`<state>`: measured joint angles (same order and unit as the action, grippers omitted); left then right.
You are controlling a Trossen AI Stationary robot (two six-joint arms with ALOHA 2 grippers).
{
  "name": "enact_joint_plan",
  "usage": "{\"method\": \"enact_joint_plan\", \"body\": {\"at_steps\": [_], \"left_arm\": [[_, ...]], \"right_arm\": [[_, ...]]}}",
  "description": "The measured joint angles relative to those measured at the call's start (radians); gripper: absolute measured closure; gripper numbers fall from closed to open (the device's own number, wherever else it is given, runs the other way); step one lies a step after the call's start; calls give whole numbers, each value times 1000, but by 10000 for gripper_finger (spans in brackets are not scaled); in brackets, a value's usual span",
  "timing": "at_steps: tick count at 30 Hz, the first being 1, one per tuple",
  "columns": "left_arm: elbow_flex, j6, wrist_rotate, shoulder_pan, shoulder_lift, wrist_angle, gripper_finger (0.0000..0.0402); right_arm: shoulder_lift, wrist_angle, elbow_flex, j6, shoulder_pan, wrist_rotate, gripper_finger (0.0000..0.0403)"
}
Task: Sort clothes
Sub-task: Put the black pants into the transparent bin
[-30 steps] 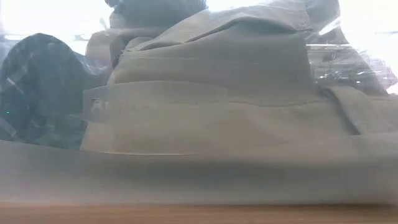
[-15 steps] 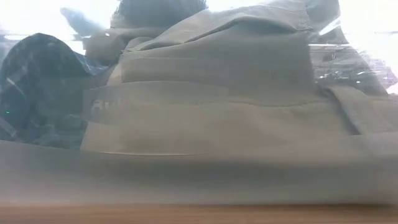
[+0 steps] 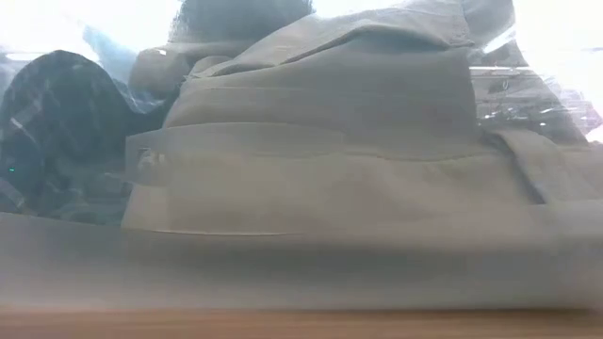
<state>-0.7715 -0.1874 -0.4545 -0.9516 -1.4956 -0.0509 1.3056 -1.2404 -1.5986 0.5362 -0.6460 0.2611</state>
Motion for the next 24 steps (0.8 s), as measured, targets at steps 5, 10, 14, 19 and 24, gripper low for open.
{"method": "enact_joint_plan", "body": {"at_steps": [5,10,14,19,24], "left_arm": [[-9,53,34,0,-98,49,191],[-48,109,-25,2,-239,50,191],[-114,121,-70,4,-282,25,197],[-183,133,-70,7,-347,20,221],[-236,153,-72,6,-389,6,264]], "right_arm": [[0,0,0,2,0,0,116],[-1,0,0,-2,0,0,117],[-2,0,0,-9,0,-7,113],[-2,0,0,-14,0,-11,115],[-2,0,0,-21,0,-11,119]]}}
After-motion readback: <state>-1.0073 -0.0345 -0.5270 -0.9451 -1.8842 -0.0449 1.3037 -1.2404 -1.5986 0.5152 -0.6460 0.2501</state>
